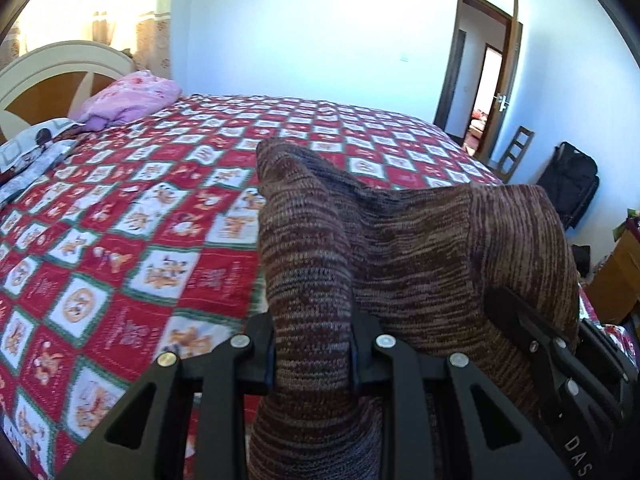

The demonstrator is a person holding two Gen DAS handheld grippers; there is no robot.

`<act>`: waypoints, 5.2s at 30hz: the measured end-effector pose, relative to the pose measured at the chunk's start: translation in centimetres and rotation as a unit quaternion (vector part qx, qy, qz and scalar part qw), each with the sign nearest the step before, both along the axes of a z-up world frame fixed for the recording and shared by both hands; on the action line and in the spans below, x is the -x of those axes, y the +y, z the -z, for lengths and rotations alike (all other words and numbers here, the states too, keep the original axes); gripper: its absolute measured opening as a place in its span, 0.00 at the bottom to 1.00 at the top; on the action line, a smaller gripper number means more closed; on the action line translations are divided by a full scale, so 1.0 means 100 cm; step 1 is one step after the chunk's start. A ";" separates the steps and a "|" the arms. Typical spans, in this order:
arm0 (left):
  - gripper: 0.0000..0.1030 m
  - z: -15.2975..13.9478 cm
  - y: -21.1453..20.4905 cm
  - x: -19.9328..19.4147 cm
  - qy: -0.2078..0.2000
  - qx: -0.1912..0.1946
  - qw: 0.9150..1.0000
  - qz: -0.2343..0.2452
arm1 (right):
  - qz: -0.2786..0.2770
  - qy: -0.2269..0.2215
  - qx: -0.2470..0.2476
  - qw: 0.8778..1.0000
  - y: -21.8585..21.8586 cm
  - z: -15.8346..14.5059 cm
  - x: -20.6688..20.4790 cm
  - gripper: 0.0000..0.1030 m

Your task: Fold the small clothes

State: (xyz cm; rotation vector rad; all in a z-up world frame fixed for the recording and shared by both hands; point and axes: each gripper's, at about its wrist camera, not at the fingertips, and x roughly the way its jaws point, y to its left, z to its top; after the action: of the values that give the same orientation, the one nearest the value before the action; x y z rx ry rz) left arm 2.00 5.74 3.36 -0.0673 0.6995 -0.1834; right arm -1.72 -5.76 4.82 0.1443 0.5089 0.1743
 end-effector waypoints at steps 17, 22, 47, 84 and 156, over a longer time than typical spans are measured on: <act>0.26 0.008 0.052 -0.005 0.003 -0.012 0.998 -0.059 | -0.046 0.018 -0.028 0.998 0.054 0.011 -0.024 0.19; 0.26 0.011 0.062 -0.011 0.006 -0.018 0.997 -0.071 | -0.058 0.025 -0.034 0.997 0.065 0.015 -0.034 0.19; 0.26 0.053 0.043 -0.111 -0.005 -0.092 0.993 -0.077 | -0.069 -0.018 0.139 0.988 0.091 0.064 -0.136 0.19; 0.36 0.089 0.091 -0.027 0.094 0.086 0.991 -0.051 | -0.089 0.145 -0.004 0.985 0.049 0.109 -0.054 0.23; 1.00 -0.049 0.067 0.132 -0.083 -0.089 0.984 -0.131 | 0.086 -0.099 0.045 0.990 0.047 -0.072 0.121 0.85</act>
State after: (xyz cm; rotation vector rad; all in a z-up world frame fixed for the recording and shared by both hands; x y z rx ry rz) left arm -11.22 12.40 8.23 0.0266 0.5321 0.1244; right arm -13.86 -1.05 11.98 0.0818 0.3035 -0.0033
